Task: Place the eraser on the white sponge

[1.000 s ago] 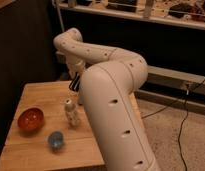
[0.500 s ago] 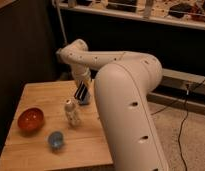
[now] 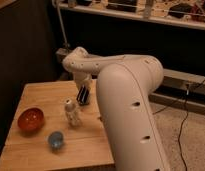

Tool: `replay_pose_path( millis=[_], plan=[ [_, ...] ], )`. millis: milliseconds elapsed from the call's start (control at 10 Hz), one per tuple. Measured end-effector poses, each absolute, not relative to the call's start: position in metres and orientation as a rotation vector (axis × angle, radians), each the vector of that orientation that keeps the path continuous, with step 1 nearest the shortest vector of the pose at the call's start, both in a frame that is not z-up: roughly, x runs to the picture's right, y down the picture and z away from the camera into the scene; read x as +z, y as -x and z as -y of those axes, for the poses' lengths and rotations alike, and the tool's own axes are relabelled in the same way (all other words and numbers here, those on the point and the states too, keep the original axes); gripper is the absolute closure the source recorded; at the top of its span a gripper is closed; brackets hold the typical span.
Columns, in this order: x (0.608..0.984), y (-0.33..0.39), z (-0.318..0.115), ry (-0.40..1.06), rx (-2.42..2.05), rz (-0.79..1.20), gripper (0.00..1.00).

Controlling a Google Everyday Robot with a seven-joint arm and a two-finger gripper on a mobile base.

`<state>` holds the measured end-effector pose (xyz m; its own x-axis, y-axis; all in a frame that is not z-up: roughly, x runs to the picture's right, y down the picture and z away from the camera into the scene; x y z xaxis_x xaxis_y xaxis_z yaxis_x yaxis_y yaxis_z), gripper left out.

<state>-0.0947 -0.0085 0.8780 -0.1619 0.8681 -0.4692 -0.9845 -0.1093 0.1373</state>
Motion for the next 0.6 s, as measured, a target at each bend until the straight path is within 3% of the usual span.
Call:
replay_pose_path(
  millis=[600],
  plan=[
    [0.899,0.106,-0.012,0.389,1.667,-0.511,1.0]
  ],
)
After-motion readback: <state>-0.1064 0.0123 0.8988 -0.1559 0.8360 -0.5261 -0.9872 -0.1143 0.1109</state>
